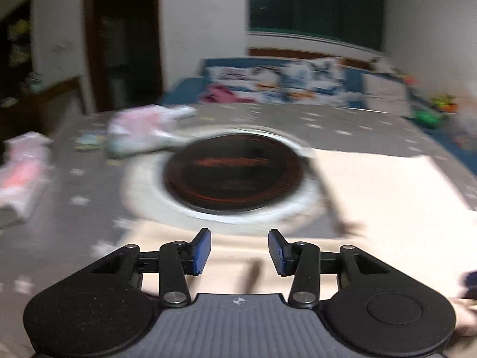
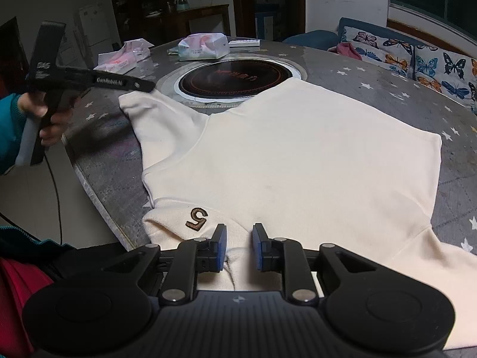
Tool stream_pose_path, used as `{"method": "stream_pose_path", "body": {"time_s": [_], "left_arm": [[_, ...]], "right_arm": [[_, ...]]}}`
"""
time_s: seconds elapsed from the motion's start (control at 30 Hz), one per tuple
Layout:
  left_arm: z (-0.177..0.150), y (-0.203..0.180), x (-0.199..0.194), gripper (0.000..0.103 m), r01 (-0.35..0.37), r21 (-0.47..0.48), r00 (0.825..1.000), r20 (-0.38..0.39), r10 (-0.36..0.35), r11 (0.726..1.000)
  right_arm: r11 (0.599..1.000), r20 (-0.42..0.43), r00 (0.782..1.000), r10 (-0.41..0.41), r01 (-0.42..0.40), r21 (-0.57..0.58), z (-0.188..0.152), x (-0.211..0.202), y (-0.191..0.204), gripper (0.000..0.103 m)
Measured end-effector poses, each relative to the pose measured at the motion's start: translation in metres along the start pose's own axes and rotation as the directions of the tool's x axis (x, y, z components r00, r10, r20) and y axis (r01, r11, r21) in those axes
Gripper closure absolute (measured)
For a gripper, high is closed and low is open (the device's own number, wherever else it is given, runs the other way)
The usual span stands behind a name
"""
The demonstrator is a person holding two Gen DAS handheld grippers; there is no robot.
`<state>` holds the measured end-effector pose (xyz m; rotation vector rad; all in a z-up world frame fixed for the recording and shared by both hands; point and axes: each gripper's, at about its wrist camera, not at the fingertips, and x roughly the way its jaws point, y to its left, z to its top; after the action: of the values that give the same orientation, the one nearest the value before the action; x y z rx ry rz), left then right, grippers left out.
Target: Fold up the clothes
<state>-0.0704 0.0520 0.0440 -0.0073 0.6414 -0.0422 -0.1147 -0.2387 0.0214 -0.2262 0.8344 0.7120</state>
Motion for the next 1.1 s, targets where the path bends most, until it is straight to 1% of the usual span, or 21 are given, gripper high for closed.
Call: {"method": "stream_pose_path", "body": {"time_s": [0.03, 0.07, 0.13, 0.17, 0.2, 0.23, 0.33, 0.43, 0.53, 0.63, 0.67, 0.7, 0.77, 0.87, 0.93, 1.03, 1.07, 1.1], "left_arm": [[-0.003, -0.007, 0.002, 0.058, 0.02, 0.008, 1.0, -0.003, -0.02, 1.0], [-0.007, -0.013, 0.005, 0.058, 0.025, 0.015, 1.0, -0.01, -0.025, 1.0], [-0.013, -0.015, 0.011, 0.062, 0.009, 0.002, 0.999, -0.045, -0.009, 1.0], [-0.018, -0.012, 0.012, 0.064, 0.004, -0.023, 0.998, -0.068, -0.005, 1.0], [-0.023, -0.01, 0.01, 0.066, -0.003, -0.041, 0.997, -0.075, 0.0, 0.999], [-0.026, -0.01, 0.005, 0.065, -0.012, -0.037, 0.997, -0.07, 0.009, 0.999], [-0.034, -0.006, -0.008, 0.066, -0.045, -0.025, 0.995, -0.087, 0.042, 0.999], [-0.036, 0.004, -0.016, 0.066, -0.057, -0.043, 0.991, -0.121, 0.052, 0.997], [-0.032, 0.015, -0.017, 0.066, -0.084, -0.075, 0.986, -0.149, 0.073, 0.994], [-0.023, 0.031, -0.02, 0.068, -0.121, -0.133, 0.988, -0.117, 0.105, 0.984], [-0.019, 0.036, -0.02, 0.068, -0.114, -0.158, 0.99, -0.099, 0.099, 0.981], [-0.017, 0.038, -0.018, 0.067, -0.107, -0.166, 0.992, -0.081, 0.095, 0.98], [-0.013, 0.04, -0.01, 0.066, -0.127, -0.143, 0.991, -0.06, 0.119, 0.982], [-0.014, 0.047, 0.012, 0.066, -0.2, -0.103, 0.977, -0.09, 0.191, 0.974], [-0.015, 0.056, 0.018, 0.066, -0.239, -0.089, 0.97, -0.07, 0.233, 0.967], [-0.011, 0.069, 0.027, 0.064, -0.329, -0.06, 0.943, -0.068, 0.325, 0.943], [-0.008, 0.072, 0.029, 0.064, -0.352, -0.063, 0.935, -0.073, 0.347, 0.934], [-0.005, 0.073, 0.03, 0.065, -0.363, -0.067, 0.93, -0.079, 0.358, 0.929]], "right_arm": [[1.0, 0.0, 1.0, -0.001, 0.001, 0.0, 0.0, 0.0, 0.0, 0.084], [1.0, -0.001, 1.0, -0.002, 0.002, 0.001, 0.0, 0.0, 0.001, 0.084], [1.0, -0.001, 1.0, -0.002, 0.002, 0.0, 0.0, 0.0, 0.001, 0.084], [1.0, -0.001, 1.0, -0.002, 0.002, -0.001, 0.0, 0.0, 0.001, 0.084], [1.0, 0.0, 1.0, 0.0, 0.0, 0.0, 0.0, 0.0, 0.0, 0.084], [1.0, 0.0, 1.0, 0.001, -0.001, 0.001, 0.0, 0.0, 0.0, 0.084], [1.0, 0.0, 1.0, 0.006, -0.006, 0.001, 0.0, 0.0, -0.001, 0.084], [1.0, 0.0, 1.0, 0.007, -0.007, -0.001, 0.0, 0.0, -0.002, 0.084], [1.0, -0.001, 1.0, 0.009, -0.009, -0.003, 0.0, -0.001, -0.002, 0.084], [1.0, 0.0, 1.0, 0.01, -0.01, -0.003, -0.001, -0.001, -0.002, 0.084], [1.0, 0.0, 1.0, 0.01, -0.01, -0.003, -0.001, -0.001, -0.002, 0.084], [1.0, 0.0, 1.0, 0.009, -0.009, -0.003, -0.001, -0.001, -0.002, 0.084], [1.0, 0.0, 1.0, 0.009, -0.009, -0.002, -0.001, 0.0, -0.002, 0.084], [1.0, 0.001, 1.0, 0.009, -0.009, -0.001, -0.001, 0.0, -0.001, 0.084], [1.0, 0.003, 1.0, 0.009, -0.009, 0.001, -0.001, 0.0, -0.002, 0.084], [1.0, 0.006, 1.0, 0.01, -0.01, 0.002, -0.001, 0.0, -0.002, 0.084], [1.0, 0.006, 1.0, 0.009, -0.009, 0.002, -0.001, 0.0, -0.001, 0.084], [1.0, 0.007, 1.0, 0.009, -0.009, 0.001, -0.001, 0.0, -0.001, 0.084]]}}
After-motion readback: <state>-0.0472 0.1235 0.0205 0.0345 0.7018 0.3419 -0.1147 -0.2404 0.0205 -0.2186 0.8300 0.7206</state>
